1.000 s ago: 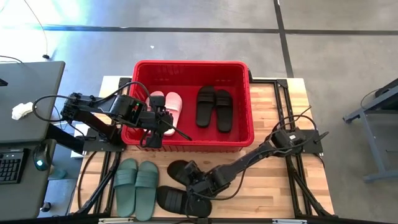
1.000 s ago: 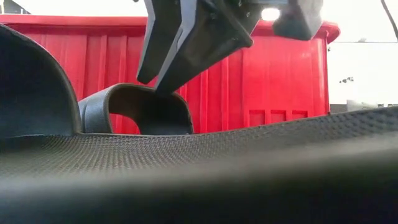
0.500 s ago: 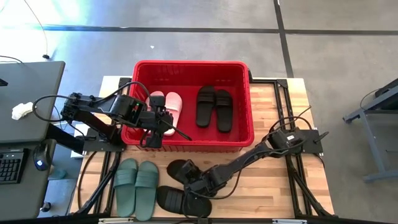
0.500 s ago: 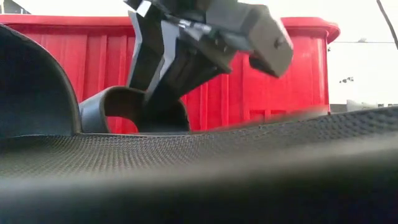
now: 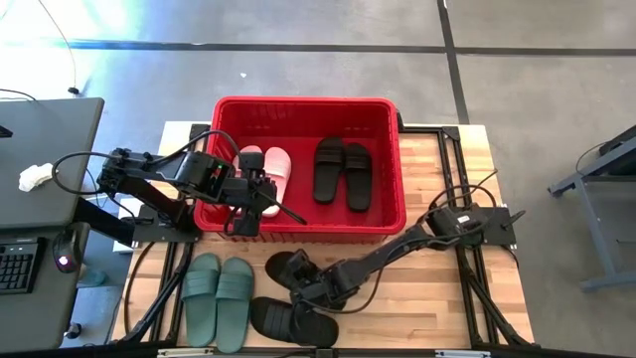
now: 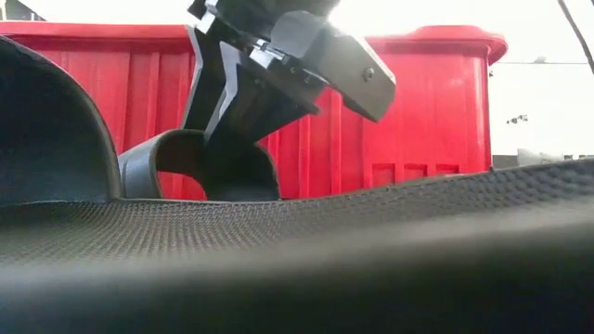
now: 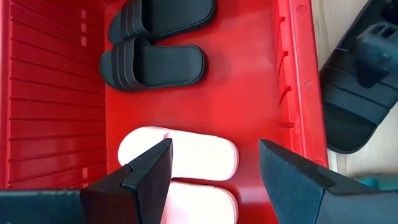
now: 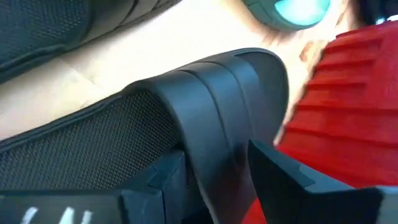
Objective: Pick and place slides into bin
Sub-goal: Put the black slide into the red bin
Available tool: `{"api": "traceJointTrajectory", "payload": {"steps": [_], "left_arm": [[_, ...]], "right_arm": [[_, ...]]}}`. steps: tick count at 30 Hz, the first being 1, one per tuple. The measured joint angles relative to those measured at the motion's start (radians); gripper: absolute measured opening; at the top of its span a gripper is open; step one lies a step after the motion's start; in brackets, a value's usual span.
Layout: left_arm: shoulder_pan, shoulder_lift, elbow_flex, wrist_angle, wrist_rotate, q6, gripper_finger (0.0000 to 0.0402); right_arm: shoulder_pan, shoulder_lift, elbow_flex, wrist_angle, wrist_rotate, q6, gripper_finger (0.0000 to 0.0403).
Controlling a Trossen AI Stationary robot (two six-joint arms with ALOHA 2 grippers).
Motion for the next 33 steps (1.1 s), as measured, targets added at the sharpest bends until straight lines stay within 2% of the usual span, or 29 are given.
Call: {"api": "traceJointTrajectory", "payload": {"steps": [7,12,16,22,28,33], "left_arm": [[0.000,0.000,0.000,0.002,0.000,0.000,0.0221],[0.000,0.000,0.000,0.002,0.000,0.000,0.0221],[0.000,0.000,0.000,0.002,-0.001,0.000,0.0221],[0.000,0.000,0.000,0.002,-0.009,-0.001,0.0221],[0.000,0.000,0.000,0.002,-0.022,-0.001,0.0221],[0.000,0.000,0.000,0.002,-0.022,-0.001,0.0221]], "right_arm": [[-0.030,0.000,0.000,0.003,-0.129,0.069,0.0153],[-0.037,0.000,0.000,0.012,-0.067,0.044,0.0145],[-0.042,0.000,-0.001,0.021,-0.037,0.018,0.0110],[-0.040,0.000,-0.001,0.028,-0.034,0.013,0.0015],[-0.039,0.000,-0.001,0.027,-0.043,0.022,0.0007],[-0.040,-0.011,0.000,0.015,-0.090,0.035,0.0003]]}}
